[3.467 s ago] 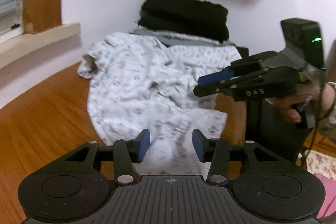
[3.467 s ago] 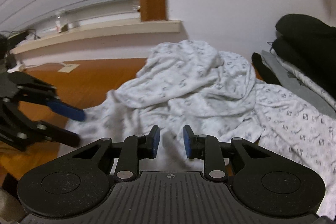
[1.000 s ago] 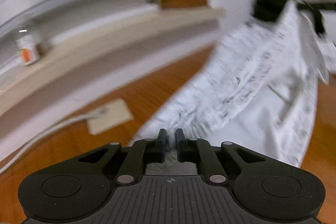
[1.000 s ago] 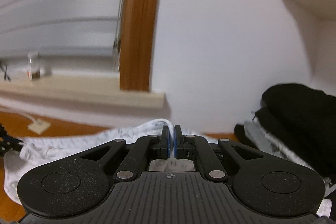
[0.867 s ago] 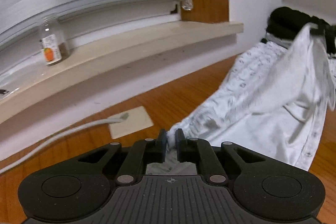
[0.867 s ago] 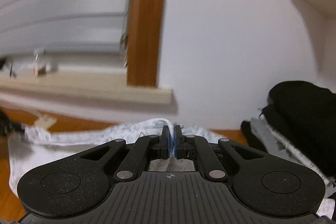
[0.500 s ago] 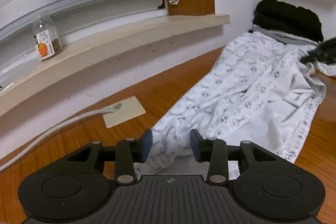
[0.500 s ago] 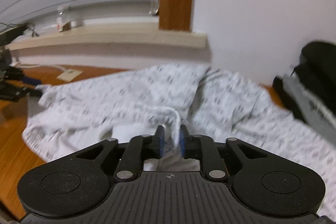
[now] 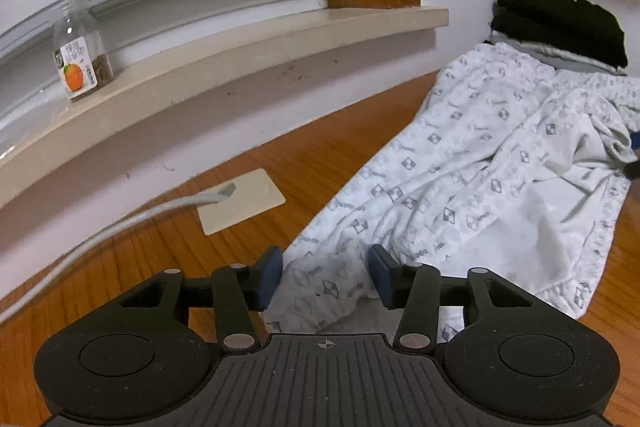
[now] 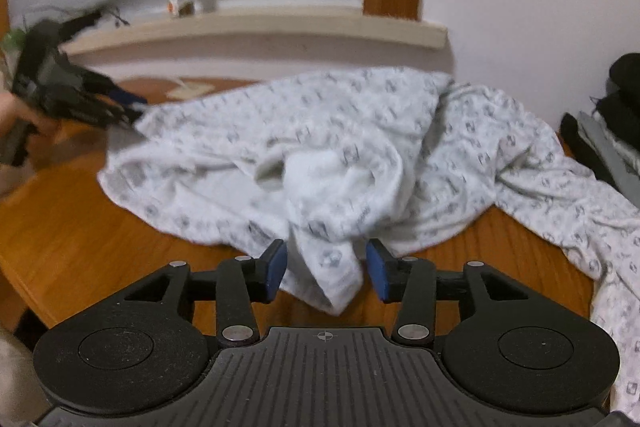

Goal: Fold clothes
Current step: 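Grasp another edge of the white garment with the left gripper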

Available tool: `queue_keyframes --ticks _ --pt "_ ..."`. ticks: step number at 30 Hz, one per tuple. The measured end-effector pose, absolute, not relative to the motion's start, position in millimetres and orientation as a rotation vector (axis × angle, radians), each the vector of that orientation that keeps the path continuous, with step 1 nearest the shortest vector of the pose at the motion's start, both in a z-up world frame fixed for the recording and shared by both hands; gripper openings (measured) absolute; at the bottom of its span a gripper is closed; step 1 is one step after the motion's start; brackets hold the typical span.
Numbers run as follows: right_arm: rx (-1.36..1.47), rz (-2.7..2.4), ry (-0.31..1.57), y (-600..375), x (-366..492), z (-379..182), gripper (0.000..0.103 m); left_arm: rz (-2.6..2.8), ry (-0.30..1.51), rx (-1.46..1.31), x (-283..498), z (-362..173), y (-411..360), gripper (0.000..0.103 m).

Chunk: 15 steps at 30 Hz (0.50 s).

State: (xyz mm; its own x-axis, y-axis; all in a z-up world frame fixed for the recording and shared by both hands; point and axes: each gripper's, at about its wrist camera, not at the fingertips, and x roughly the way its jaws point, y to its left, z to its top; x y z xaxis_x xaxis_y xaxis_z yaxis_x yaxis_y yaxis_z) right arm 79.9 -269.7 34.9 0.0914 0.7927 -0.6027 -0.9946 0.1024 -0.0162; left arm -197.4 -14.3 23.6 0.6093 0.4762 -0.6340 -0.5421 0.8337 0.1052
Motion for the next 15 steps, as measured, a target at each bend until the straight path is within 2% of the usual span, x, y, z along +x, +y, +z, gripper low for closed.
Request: queue_keyframes --ticks 5,6,7,10,15 --pt "-0.482 1.361 0.525 -267.6 85.4 26.0 0.042 0.575 0.653 -0.107 -210.3 32.3 -22.2 0.051" --pt "-0.474 1.352 0.508 -268.9 86.5 26.2 0.03 0.564 0.638 -0.11 -214.2 35.3 -25.0 0.051" --pt "-0.468 1.341 0.489 -270.4 87.6 26.6 0.012 0.558 0.63 -0.11 -217.5 37.1 -28.9 0.051" --pt "-0.441 1.278 0.398 -276.7 90.0 36.0 0.004 0.551 0.633 -0.088 -220.4 39.0 -41.3 0.051" --pt "-0.37 1.252 0.345 -282.7 99.8 57.8 0.004 0.528 0.685 -0.022 -207.3 32.8 -55.0 0.053"
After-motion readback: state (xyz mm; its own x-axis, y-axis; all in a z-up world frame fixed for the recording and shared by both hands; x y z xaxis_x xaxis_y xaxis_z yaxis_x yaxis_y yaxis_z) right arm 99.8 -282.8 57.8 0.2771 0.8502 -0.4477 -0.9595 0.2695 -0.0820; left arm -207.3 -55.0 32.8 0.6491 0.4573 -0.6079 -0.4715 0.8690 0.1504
